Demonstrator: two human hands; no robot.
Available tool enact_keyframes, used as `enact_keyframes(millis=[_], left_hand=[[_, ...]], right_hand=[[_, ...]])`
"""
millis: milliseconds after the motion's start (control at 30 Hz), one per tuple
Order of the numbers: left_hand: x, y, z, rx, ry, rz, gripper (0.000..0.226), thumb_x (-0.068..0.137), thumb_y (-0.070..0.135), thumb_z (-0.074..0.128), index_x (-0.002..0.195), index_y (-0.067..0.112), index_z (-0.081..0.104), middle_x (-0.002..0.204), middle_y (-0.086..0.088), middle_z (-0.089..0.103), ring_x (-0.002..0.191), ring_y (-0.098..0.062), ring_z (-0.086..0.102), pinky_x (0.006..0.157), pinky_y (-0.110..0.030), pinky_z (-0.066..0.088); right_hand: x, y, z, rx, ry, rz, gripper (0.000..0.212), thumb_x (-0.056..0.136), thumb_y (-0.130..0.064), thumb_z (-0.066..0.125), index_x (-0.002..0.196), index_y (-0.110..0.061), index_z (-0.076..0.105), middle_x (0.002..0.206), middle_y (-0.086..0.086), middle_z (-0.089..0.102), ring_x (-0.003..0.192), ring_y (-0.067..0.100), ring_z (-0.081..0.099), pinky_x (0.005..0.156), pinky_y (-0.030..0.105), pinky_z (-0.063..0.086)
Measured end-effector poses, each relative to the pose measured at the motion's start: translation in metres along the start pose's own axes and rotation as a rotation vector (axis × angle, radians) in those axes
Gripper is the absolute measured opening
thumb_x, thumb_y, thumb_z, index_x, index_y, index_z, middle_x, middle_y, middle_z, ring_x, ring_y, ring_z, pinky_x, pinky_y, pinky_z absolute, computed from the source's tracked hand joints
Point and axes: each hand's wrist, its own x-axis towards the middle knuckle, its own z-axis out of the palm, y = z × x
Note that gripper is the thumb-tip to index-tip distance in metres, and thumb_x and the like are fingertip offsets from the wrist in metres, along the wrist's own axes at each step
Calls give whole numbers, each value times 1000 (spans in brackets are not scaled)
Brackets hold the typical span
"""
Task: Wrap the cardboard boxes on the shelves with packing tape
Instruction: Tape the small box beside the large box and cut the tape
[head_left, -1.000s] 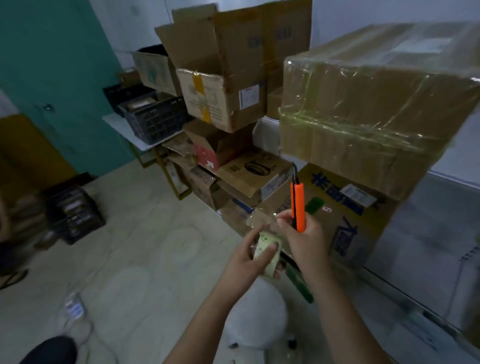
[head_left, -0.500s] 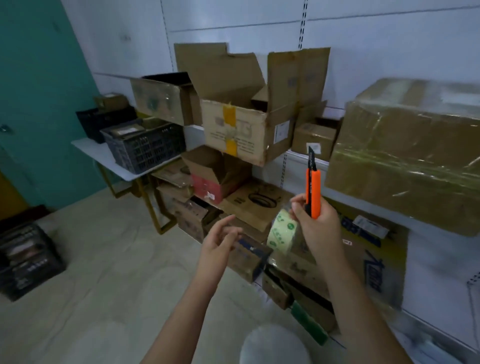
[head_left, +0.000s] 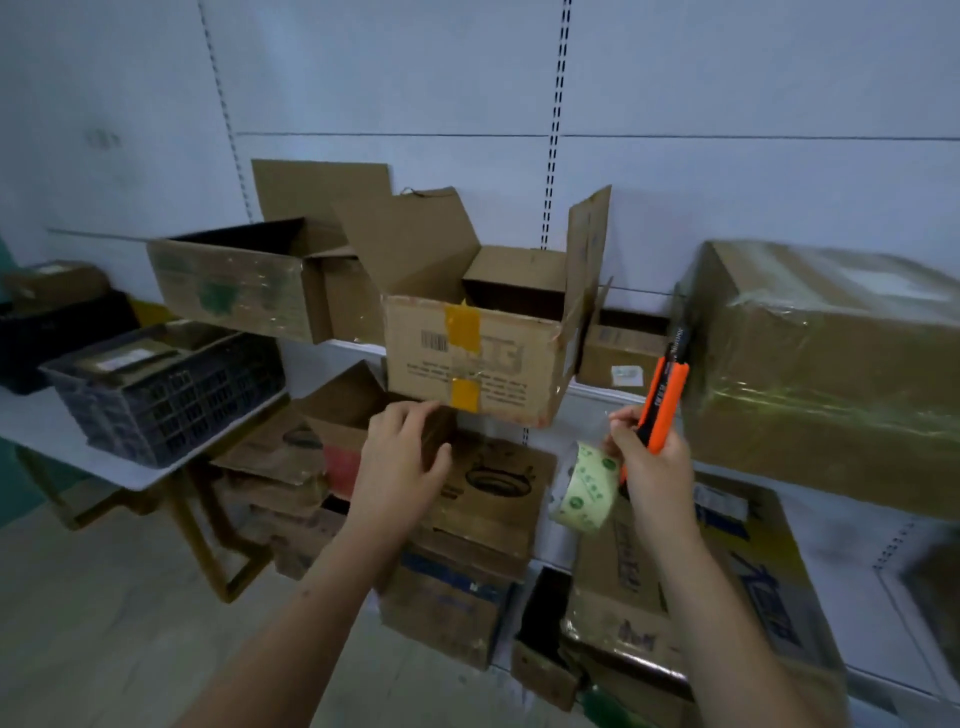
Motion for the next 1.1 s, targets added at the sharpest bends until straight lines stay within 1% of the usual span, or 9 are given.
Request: enact_keyframes(millis=[167,267,367,533,600,667,733,967,1100], left_hand=[[76,4,15,183,69,251,56,92,36,63,143,24,44,140,4,43,134,-14,33,114,-37,32],[117,23,28,137,108,446,42,92,28,62,132,22,53,129,4,50,122,-13,45,105,-33,41],[135,61,53,-60,-65,618,30,99,24,52,129,26,54,121,12,53,106,2,51,91,-17,45],[169,103,126,-606,-505,280,38,106,36,38,143,27,43,136,13,49,123,1,48,96,-9,39],[188,104,151,-636,-608,137,43,106,38,34,147,24,38,141,7,44,125,-6,44,89,-9,36],[206,103,167,-651,-658,70,48,105,42,34,151,27,29,154,1,35,135,-15,38,99,-18,31],[216,99,175,-700,-669,59,55,103,43,41,153,32,20,160,-1,22,145,-22,28,111,-29,25],[204,100,185,-728,-520,93,83,100,27,55,157,28,-5,166,4,5,150,-13,9,107,-16,10],[205,124,196,-730,-395,-78,85,100,21,54,158,19,-8,165,-6,6,151,-23,12,116,-27,19]], right_hand=[[55,5,25,210,78,79,16,93,-8,63,85,-22,62,80,-2,64,76,13,63,83,34,50],[90,5,28,246,91,69,9,93,-5,62,89,-13,62,80,4,65,71,12,64,81,36,50],[108,0,11,149,158,-2,13,92,-3,63,84,-13,61,73,-2,65,69,11,65,75,30,53],[128,1,-10,-30,251,-94,16,92,-7,64,82,-19,64,79,-5,65,76,7,63,75,23,50],[133,4,-14,-48,277,-78,16,93,-5,62,83,-17,63,76,-5,64,71,6,62,72,20,50],[136,8,-20,-78,293,-82,15,93,-2,61,83,-14,63,73,-7,63,69,5,62,68,17,51],[138,13,-24,-133,287,-92,15,93,-2,61,83,-13,63,70,-10,63,67,5,61,66,15,50],[141,18,-12,-262,326,-109,16,93,-6,61,81,-16,63,70,-6,61,69,11,60,67,17,50],[146,23,-7,-305,339,-93,15,93,-9,61,82,-17,64,73,-3,63,73,18,61,73,29,51]])
